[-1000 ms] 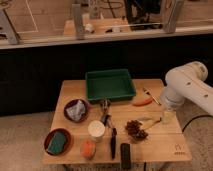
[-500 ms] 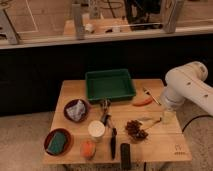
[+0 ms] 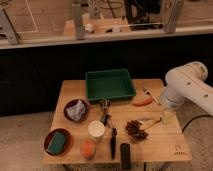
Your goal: Place pepper in tray
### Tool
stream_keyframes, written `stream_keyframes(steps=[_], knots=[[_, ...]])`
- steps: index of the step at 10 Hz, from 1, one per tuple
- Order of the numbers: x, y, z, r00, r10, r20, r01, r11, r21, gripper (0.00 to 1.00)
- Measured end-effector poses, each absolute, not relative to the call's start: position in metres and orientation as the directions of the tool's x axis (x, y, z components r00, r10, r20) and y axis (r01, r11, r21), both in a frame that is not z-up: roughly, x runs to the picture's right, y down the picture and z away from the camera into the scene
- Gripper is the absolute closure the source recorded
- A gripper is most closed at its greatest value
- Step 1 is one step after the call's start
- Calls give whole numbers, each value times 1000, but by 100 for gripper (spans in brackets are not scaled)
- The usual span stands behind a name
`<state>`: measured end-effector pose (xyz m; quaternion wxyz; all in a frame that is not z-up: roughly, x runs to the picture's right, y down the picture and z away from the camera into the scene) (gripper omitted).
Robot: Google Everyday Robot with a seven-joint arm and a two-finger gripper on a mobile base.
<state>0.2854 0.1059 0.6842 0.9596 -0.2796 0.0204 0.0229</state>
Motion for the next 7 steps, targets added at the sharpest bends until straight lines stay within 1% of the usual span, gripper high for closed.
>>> stream_keyframes(steps=[2,4,6,7], knots=[[290,102,690,998,0,-62,-31,861,-507,20],[295,89,711,999,-40,-35,20,892,-451,20],[299,75,741,994,-82,71,103,919,-380,20],[300,76,758,990,-89,110,124,917,-379,20]])
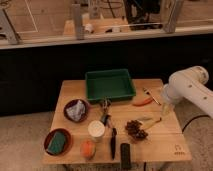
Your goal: Place pepper in tray
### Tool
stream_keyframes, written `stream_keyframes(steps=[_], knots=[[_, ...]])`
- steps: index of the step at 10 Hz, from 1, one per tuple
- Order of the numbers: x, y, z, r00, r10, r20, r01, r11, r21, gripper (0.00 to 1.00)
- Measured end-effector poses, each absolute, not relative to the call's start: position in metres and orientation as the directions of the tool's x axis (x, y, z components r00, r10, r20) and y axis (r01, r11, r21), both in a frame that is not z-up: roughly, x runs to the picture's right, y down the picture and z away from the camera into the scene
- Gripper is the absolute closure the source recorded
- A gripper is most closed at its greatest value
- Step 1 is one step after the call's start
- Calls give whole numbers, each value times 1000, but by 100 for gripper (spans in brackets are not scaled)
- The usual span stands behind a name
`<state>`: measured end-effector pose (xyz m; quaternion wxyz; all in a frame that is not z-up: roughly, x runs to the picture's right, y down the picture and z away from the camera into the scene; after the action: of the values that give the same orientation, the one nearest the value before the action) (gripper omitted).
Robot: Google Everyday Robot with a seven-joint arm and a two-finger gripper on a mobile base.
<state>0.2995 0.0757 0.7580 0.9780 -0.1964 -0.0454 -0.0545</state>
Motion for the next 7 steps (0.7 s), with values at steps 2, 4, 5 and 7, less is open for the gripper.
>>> stream_keyframes(steps=[2,4,5,7], knots=[[299,78,774,987,-89,132,135,907,-399,20],[303,79,773,988,-88,125,132,907,-400,20],[300,78,774,987,-91,129,136,907,-399,20],[296,77,774,987,-77,142,127,915,-383,20]])
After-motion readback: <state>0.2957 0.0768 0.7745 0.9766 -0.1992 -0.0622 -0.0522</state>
